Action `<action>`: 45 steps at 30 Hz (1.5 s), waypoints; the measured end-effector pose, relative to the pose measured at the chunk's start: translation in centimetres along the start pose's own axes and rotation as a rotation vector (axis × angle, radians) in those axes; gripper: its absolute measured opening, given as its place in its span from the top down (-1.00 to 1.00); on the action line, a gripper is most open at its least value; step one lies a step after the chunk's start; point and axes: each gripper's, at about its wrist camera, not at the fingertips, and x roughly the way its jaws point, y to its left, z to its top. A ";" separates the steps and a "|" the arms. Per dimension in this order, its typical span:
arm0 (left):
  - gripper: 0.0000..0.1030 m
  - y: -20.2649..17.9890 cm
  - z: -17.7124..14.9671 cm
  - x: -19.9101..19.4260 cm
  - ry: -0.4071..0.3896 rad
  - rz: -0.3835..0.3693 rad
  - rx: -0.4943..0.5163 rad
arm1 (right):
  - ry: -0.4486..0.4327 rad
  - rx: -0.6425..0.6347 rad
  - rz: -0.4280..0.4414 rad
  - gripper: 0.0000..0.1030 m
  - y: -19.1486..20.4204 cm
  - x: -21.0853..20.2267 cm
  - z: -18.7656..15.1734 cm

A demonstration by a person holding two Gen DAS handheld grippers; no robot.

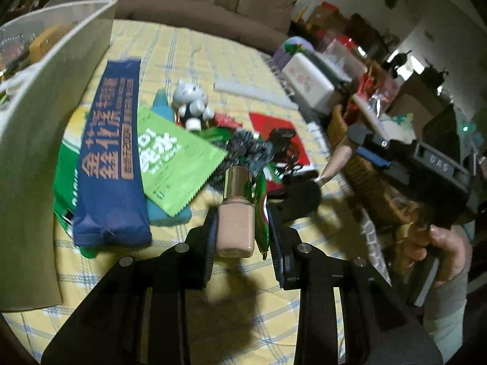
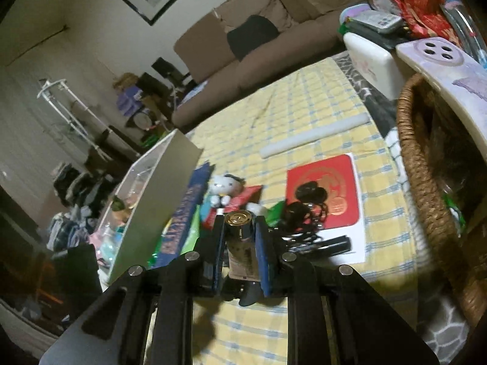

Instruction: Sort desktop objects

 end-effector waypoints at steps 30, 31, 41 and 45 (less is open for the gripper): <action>0.44 24.7 18.3 -18.8 -0.103 0.431 -0.020 | 0.247 -0.312 0.161 0.64 33.3 23.7 8.2; 0.44 26.2 19.3 -18.2 -0.095 0.435 -0.038 | 0.260 -0.309 0.154 0.64 33.8 25.3 8.4; 0.44 33.4 21.7 -13.4 0.013 0.489 -0.091 | 0.380 -0.283 0.038 0.65 33.9 39.0 8.4; 0.13 34.0 21.9 -13.3 0.000 0.510 -0.111 | 0.401 -0.265 0.009 0.57 33.6 41.2 8.2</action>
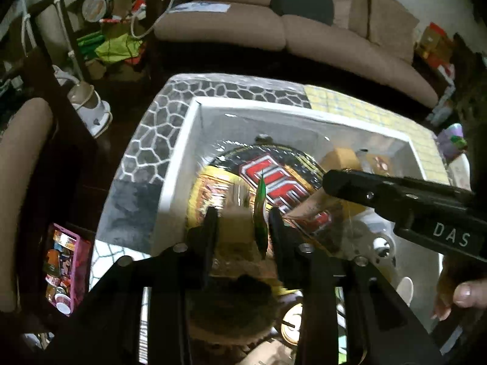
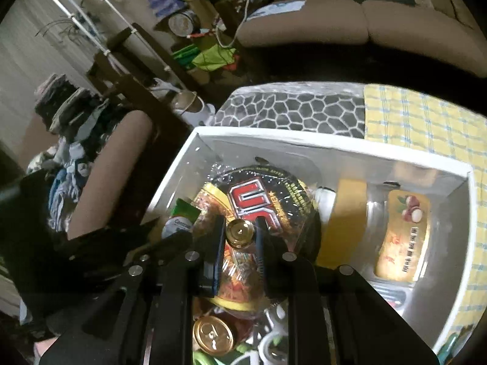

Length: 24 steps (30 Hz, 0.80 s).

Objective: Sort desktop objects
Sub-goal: 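Carry both items into the white box and open both tools, then move both tools back over the table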

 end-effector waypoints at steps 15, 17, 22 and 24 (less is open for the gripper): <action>-0.61 -2.7 -3.3 -8.7 -0.124 0.010 0.016 | -0.108 -0.054 -0.061 -0.41 -0.1 -10.8 -2.7; -0.66 -4.4 -4.9 -10.3 -0.143 0.017 0.051 | -0.109 -0.074 -0.080 -0.42 -0.3 -12.8 -4.1; -0.78 -8.4 -8.3 -13.1 -0.161 -0.009 0.085 | -0.115 -0.098 -0.115 -0.48 -1.0 -18.0 -8.5; -0.78 -10.3 -9.9 -14.1 -0.159 -0.040 0.099 | -0.111 -0.116 -0.123 -0.49 -1.2 -20.0 -10.4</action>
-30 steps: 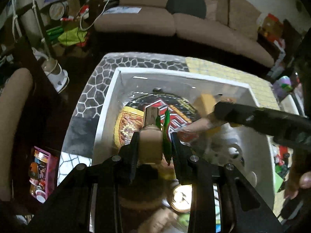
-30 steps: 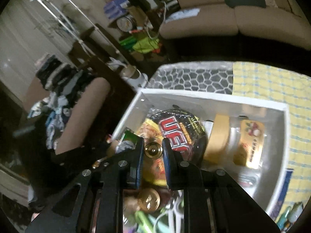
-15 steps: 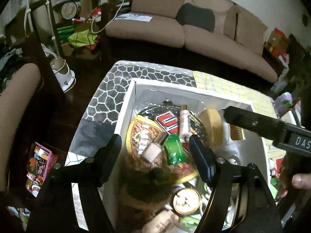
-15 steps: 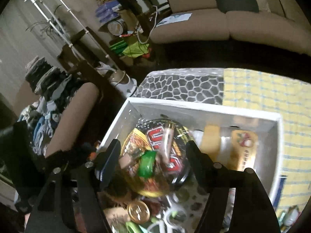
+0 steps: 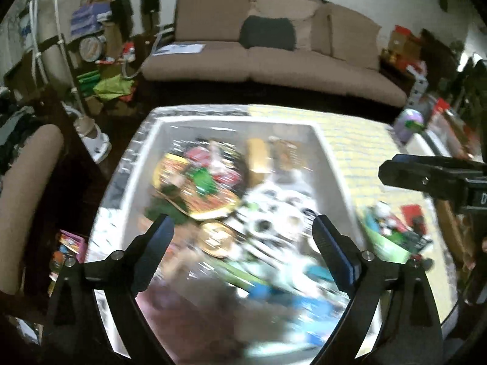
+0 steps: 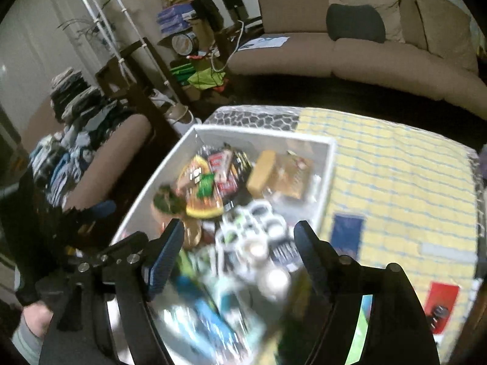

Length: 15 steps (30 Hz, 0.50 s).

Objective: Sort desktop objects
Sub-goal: 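Move both tools back over the table, then grasp the black hair claw clip with the left tool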

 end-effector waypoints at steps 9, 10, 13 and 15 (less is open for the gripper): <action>-0.78 -12.1 -5.0 -3.1 -0.010 -0.123 0.129 | -0.023 -0.001 -0.107 -0.55 -5.6 -11.2 -9.4; -0.78 -13.5 -5.5 -3.2 -0.009 -0.137 0.140 | -0.024 0.007 -0.116 -0.55 -6.5 -11.9 -10.3; -0.78 -17.8 -7.7 -2.8 0.001 -0.188 0.177 | -0.031 0.053 -0.146 -0.55 -9.9 -13.9 -13.2; -0.78 -20.0 -9.1 -2.1 0.015 -0.218 0.189 | -0.038 0.093 -0.157 -0.55 -12.1 -14.8 -15.3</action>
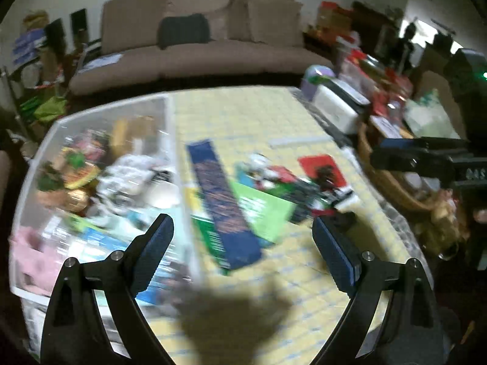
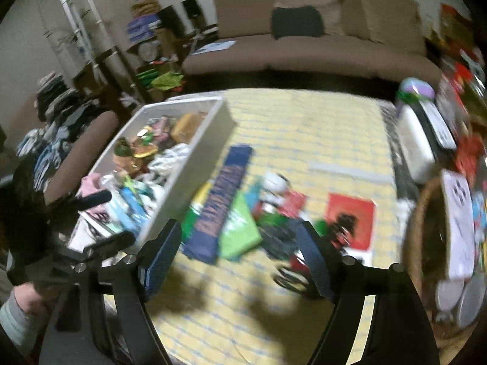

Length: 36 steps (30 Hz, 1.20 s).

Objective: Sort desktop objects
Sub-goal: 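Grasp the black hair claw clip with the left tool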

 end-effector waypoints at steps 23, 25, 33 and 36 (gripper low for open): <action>0.16 -8.9 -4.6 16.4 0.168 -0.131 -0.082 | 0.054 0.372 0.099 -0.06 -14.9 7.0 -12.2; 0.41 -9.1 -4.7 17.2 0.186 -0.157 -0.087 | 0.061 0.396 0.144 0.08 -15.0 7.7 -12.5; 0.57 -9.7 -4.3 15.7 0.150 -0.191 -0.073 | 0.025 0.322 0.178 0.49 -12.8 7.1 -12.2; 0.57 -9.0 -4.0 14.0 0.130 -0.200 -0.073 | -0.019 0.295 0.198 0.49 -11.7 6.0 -12.0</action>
